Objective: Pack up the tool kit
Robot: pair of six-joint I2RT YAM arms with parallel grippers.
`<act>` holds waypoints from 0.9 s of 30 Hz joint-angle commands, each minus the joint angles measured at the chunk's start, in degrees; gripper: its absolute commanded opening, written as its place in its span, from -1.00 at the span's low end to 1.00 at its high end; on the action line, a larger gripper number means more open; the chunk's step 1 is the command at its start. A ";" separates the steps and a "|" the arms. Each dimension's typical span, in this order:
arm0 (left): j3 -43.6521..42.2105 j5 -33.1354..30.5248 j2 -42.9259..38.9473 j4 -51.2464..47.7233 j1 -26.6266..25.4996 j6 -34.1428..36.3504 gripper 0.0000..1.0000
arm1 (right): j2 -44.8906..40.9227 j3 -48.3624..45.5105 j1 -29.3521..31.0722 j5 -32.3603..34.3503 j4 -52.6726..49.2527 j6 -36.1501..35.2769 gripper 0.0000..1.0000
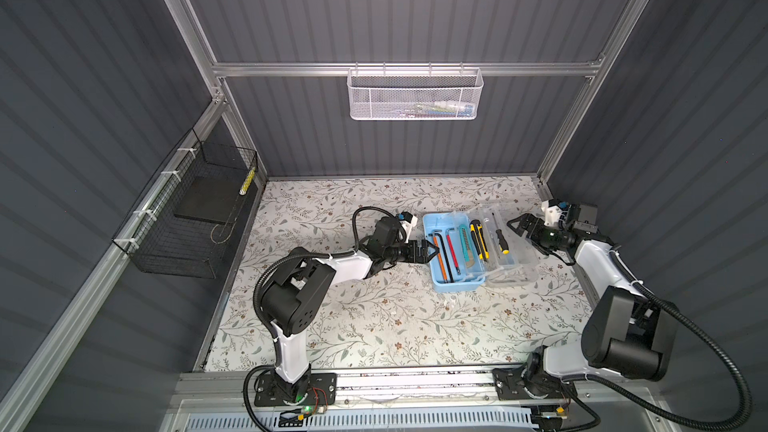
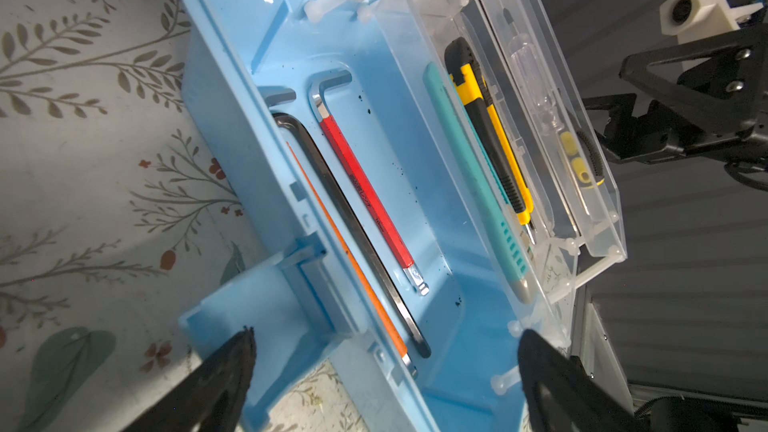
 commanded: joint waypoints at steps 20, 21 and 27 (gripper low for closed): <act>0.73 0.06 -0.40 -0.69 -0.80 2.49 0.99 | -6.06 6.68 13.65 4.95 -13.21 -1.97 0.89; 0.81 -0.35 -0.74 -1.41 -0.79 2.98 0.99 | -6.16 6.60 13.57 6.32 -13.53 -2.01 0.89; 0.98 -1.19 -1.09 -2.66 -0.76 3.56 1.00 | -6.10 8.99 16.14 11.93 -17.01 -3.04 0.90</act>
